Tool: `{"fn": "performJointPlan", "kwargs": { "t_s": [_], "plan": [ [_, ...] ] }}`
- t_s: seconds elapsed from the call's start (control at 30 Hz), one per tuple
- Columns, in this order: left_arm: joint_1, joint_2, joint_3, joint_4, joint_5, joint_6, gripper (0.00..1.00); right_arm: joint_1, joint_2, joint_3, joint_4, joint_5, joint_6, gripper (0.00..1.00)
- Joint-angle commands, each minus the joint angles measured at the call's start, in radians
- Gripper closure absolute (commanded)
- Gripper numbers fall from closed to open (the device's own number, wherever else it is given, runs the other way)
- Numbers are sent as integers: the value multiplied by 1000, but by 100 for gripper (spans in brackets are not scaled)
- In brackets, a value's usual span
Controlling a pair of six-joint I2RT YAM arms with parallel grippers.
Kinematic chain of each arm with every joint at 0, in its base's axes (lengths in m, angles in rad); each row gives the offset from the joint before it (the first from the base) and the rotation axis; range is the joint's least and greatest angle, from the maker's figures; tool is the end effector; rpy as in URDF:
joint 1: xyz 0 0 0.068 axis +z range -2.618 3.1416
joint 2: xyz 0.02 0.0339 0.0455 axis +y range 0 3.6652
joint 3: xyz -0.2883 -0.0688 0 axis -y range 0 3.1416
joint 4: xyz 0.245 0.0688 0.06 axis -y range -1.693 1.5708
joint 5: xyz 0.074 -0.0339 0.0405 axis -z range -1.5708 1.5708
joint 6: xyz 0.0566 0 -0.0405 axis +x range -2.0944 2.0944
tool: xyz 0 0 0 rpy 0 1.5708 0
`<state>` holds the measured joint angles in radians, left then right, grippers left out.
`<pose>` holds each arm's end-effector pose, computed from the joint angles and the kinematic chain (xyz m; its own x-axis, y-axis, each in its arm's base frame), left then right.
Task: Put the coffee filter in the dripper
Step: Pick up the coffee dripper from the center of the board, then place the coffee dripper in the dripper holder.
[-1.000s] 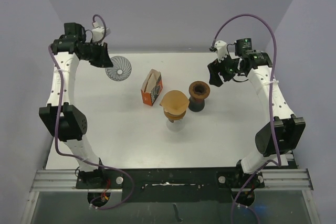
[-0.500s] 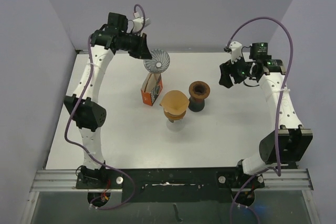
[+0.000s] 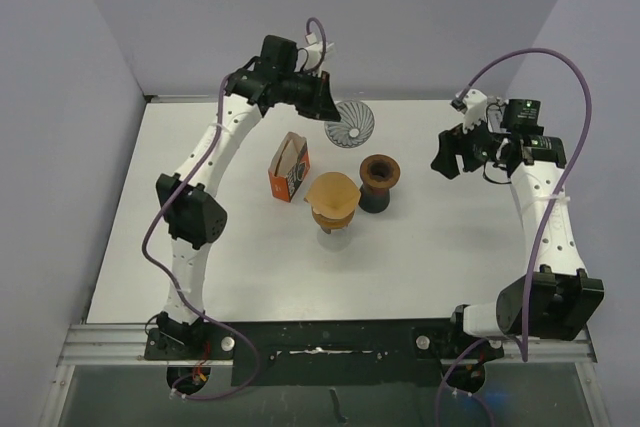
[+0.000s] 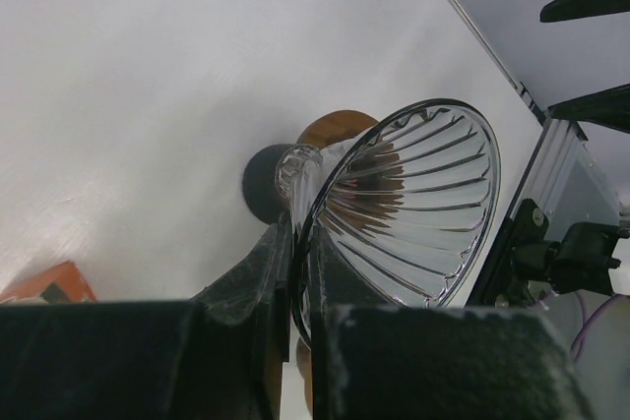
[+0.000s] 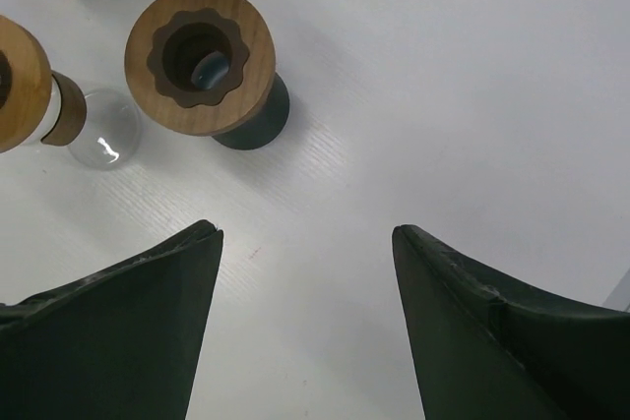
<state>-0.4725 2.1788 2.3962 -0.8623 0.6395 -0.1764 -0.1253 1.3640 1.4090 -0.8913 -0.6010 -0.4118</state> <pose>0.4356 -0.2606 0.3898 -0.6656 0.1820 -0.7238 0.6837 0.5377 -0.4934 0.2846 -0.0036 0.3762 -0.5733 -0.2605 -0.7768 -0.5437 0.8303 0.1228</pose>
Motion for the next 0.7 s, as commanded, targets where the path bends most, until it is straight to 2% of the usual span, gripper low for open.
{"fn": "performJointPlan", "kwargs": {
  "t_s": [0.0,0.3,0.67],
  "plan": [
    [-58,8,25,82,-13,-55,100,-13,-68,-34,60,-95,-34,29],
    [-132,24,-14,83,-49,-69,100,-46,-110,-81,78,-156,-41,28],
    [-151,62,-37,94,-25,-107,100,-68,-144,-123,104,-184,-40,25]
  ]
}}
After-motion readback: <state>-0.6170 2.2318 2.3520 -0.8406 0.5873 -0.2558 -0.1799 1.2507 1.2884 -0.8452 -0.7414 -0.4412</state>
